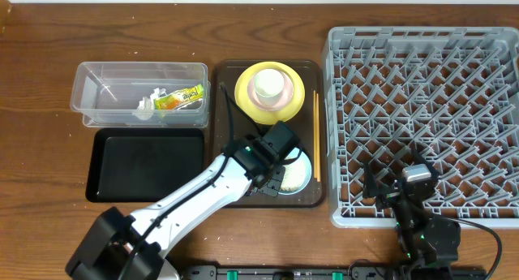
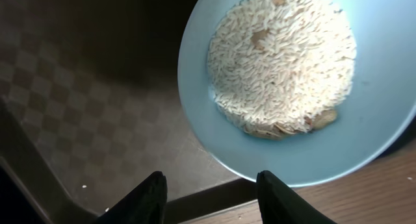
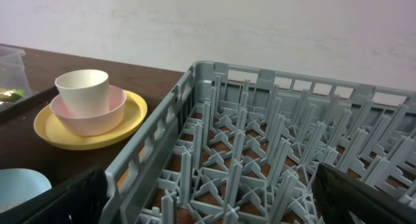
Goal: Sort waste into correct bins and load items into the dishwasher rack
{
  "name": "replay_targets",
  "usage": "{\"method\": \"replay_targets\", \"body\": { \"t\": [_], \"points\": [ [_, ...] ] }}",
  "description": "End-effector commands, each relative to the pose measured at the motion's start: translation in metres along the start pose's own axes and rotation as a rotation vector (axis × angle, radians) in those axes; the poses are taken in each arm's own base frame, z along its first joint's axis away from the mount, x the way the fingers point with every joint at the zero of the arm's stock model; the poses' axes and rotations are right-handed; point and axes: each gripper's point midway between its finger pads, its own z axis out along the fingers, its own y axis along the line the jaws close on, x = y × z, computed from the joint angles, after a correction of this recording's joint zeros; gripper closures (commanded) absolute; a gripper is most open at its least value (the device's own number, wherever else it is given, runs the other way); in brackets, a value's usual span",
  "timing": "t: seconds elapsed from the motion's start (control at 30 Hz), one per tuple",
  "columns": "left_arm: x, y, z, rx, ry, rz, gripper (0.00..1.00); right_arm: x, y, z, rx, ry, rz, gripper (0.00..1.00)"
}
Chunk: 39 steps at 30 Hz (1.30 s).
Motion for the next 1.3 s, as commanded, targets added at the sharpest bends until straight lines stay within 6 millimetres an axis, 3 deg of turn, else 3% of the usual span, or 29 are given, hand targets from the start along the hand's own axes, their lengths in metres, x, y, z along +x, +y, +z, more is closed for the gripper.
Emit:
{"method": "replay_targets", "body": {
  "t": [0.0,0.27,0.5,0.87,0.93,1.03,1.27],
  "points": [
    [-0.002,-0.001,0.001,-0.007,0.004,-0.019,0.52,0.002,-0.002,0.000,0.010,0.007,0.005,0.01],
    [-0.002,-0.001,0.003,-0.006,0.001,-0.019,0.52,0.002,-0.002,0.000,0.010,0.007,0.005,0.01],
    [-0.010,0.007,0.019,-0.036,-0.077,-0.053,0.53,0.002,-0.002,0.000,0.010,0.007,0.005,0.01],
    [-0.015,0.014,0.030,-0.065,-0.137,-0.087,0.53,0.002,-0.002,0.000,0.010,0.007,0.005,0.01],
    [-0.013,0.015,0.032,-0.067,-0.135,-0.095,0.54,0.002,-0.002,0.000,0.010,0.007,0.005,0.01],
    [-0.013,0.016,0.032,-0.068,-0.133,-0.094,0.66,0.002,-0.002,0.000,0.010,0.007,0.005,0.01],
    [-0.016,0.018,0.032,-0.084,-0.151,-0.096,0.67,0.002,-0.002,0.000,0.010,0.007,0.005,0.01]
  ]
}}
